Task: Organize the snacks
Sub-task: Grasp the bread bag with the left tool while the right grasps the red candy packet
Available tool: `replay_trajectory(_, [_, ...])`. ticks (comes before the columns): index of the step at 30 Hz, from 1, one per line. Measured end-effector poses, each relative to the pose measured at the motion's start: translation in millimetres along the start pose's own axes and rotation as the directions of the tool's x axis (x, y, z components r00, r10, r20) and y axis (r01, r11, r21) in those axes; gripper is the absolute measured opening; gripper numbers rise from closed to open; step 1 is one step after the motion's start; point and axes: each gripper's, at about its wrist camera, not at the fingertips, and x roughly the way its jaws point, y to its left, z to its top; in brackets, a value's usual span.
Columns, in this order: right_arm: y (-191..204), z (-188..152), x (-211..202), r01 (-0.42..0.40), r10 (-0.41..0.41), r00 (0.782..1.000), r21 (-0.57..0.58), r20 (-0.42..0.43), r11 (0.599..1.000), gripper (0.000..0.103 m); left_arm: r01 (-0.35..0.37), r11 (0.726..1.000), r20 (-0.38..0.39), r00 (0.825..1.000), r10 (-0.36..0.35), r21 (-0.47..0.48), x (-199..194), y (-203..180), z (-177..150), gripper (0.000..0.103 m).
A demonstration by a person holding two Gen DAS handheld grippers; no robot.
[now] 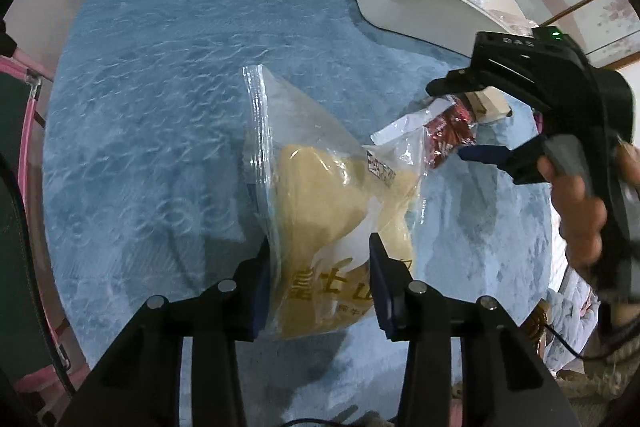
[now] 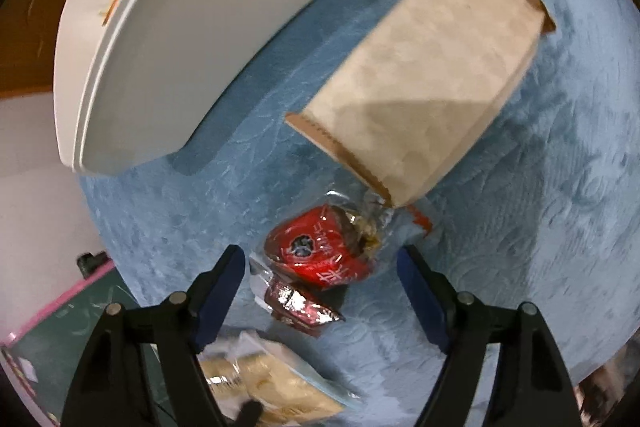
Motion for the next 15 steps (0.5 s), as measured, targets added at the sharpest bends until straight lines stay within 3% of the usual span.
replay_trajectory(3, [-2.1,-0.2,-0.7,0.011,-0.011,1.0,0.015,-0.001,1.0,0.073,0.023,1.0,0.016,1.0,-0.023,-0.013,-11.7,1.4,-6.2,0.04])
replay_trajectory(5, [-5.4,-5.2,-7.2,0.008,-0.008,1.0,0.007,0.02,1.0,0.058,0.031,0.999,0.029,0.999,-0.03,-0.011,-23.5,5.3,-5.1,0.04])
replay_trajectory(7, [-8.0,-9.4,-13.7,-0.012,0.012,0.999,-0.014,0.037,1.0,0.052,0.027,1.0,0.042,0.999,-0.027,-0.004,-31.1,3.8,-7.5,0.04])
replay_trajectory(11, [-12.9,-20.3,-30.7,-0.056,0.061,0.995,-0.064,0.078,0.996,0.045,0.025,1.0,0.063,0.998,-0.026,0.013,-42.8,1.0,1.7,0.04])
replay_trajectory(15, [-22.8,-28.5,-50.1,-0.077,0.088,0.991,-0.098,0.106,0.992,0.045,0.039,0.999,0.091,0.995,-0.041,0.017,-54.8,-4.5,6.5,0.04])
